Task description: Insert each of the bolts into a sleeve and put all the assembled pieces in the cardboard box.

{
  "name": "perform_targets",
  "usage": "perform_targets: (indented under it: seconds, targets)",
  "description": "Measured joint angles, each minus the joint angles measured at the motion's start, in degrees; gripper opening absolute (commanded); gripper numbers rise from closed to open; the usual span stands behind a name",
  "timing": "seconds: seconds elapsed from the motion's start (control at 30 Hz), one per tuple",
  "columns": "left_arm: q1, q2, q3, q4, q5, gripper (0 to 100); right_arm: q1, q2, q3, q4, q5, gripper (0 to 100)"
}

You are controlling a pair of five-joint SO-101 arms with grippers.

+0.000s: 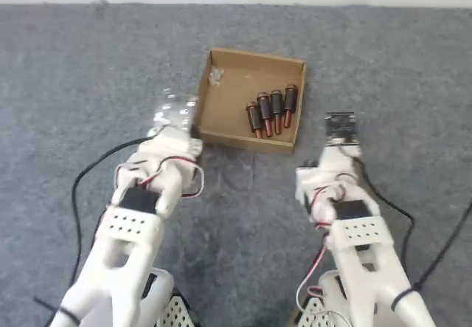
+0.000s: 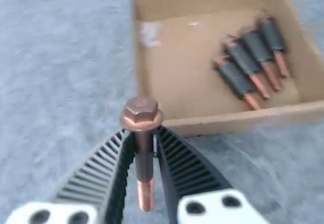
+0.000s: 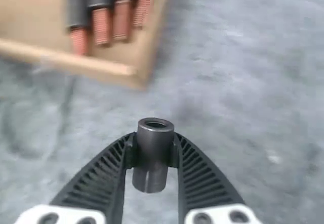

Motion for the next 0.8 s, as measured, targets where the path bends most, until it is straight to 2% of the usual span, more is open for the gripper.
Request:
perform_targets:
  seconds: [0.17, 0.3, 0.43, 0.67, 0.8]
  targets:
    - [-7.12, -1.14, 2.64, -4.75, 3.08, 1, -9.41, 0.0, 0.26, -6.24, 0.0, 0.6]
    - [-10.11, -1.23, 5.8, -9.32, 3.08, 1, -13.54, 0.0, 2.81, -16.09, 0.0, 0.6]
    - [-10.29, -1.23, 7.21, -11.87, 2.99, 1, -16.97, 0.0, 4.92, -27.87, 0.0, 0.6]
    - [-10.29, -1.23, 7.21, -12.22, 2.99, 1, -18.81, 0.18, 5.01, -40.53, 0.0, 0.6]
    - [-10.29, -1.23, 7.21, -12.22, 2.99, 1, -18.81, 5.27, 5.01, -49.93, 0.0, 0.6]
